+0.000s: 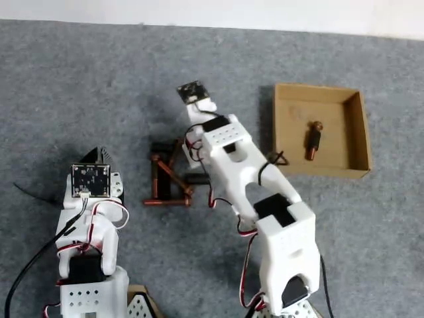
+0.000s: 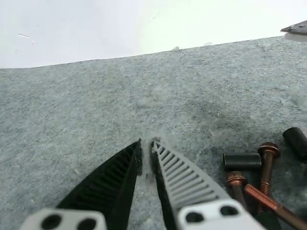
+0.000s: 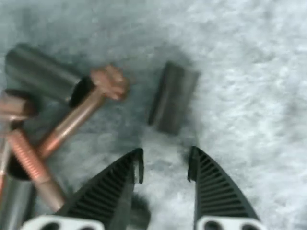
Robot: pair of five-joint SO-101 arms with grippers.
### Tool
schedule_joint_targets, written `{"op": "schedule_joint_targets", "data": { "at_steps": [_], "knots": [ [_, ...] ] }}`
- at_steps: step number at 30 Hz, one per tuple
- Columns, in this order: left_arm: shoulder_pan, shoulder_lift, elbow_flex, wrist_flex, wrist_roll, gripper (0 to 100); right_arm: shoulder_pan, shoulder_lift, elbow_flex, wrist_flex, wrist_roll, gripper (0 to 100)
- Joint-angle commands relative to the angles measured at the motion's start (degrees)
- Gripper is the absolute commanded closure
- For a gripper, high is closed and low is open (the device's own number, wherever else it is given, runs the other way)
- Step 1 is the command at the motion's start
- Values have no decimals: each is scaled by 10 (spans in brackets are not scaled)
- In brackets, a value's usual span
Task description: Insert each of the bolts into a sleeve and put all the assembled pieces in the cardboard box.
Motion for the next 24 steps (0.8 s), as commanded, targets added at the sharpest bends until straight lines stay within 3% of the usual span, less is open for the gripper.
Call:
{"op": "schedule_joint_targets", "data": {
  "at_steps": [1,24],
  "knots": [
    [7,0,12,-12,-4,947,-18,-37,-15,7,5,855],
    [7,0,12,-12,-4,947,36,-29,-19,-113,11,855]
  ]
}}
